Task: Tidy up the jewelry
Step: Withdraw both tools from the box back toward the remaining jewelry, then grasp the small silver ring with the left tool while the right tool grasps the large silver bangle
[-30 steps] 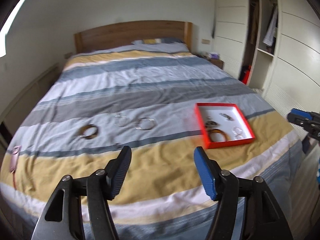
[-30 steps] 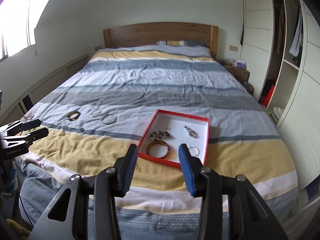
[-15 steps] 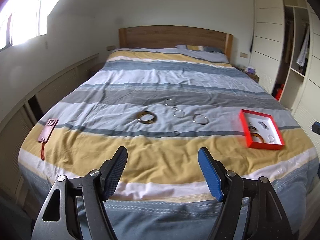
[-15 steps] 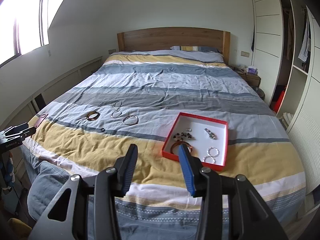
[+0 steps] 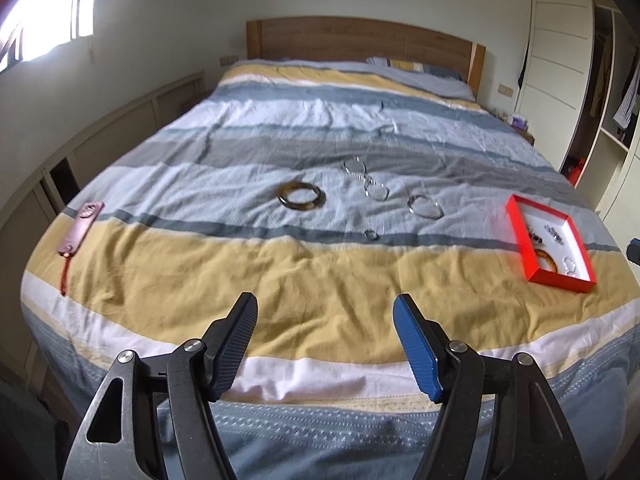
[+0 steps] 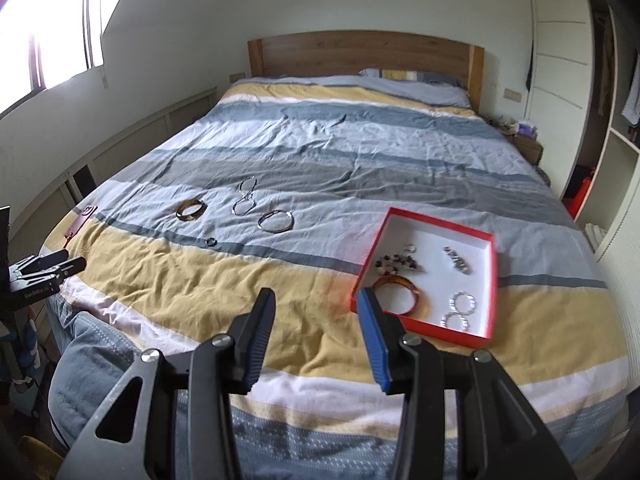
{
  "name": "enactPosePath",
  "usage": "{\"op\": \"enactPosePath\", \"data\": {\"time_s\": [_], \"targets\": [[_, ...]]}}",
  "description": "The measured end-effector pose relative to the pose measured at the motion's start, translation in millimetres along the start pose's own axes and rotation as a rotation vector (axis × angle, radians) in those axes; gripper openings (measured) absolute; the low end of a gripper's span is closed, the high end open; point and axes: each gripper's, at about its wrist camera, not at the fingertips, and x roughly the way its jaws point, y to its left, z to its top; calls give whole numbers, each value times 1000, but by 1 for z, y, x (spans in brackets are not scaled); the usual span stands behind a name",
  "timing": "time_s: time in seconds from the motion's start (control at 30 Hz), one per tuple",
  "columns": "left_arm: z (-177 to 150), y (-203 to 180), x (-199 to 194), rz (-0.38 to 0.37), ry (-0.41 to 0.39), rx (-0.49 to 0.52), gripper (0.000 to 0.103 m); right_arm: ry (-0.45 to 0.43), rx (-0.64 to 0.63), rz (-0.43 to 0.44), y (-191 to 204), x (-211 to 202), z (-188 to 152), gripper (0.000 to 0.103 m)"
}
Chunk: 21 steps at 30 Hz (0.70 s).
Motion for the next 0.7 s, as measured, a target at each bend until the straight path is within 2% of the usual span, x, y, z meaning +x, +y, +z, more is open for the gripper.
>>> {"op": "enactPosePath", "data": {"time_s": [0.23, 0.37, 0.7], "targets": [[15, -13, 65, -61, 70, 16, 56, 81, -9, 37, 4, 77, 13, 41], [31, -26, 110, -115, 103, 32, 54, 122, -16, 66, 7, 127, 26, 40], [63, -46, 216, -114, 180, 71, 50, 200, -9, 130, 24, 249, 61, 40]]}}
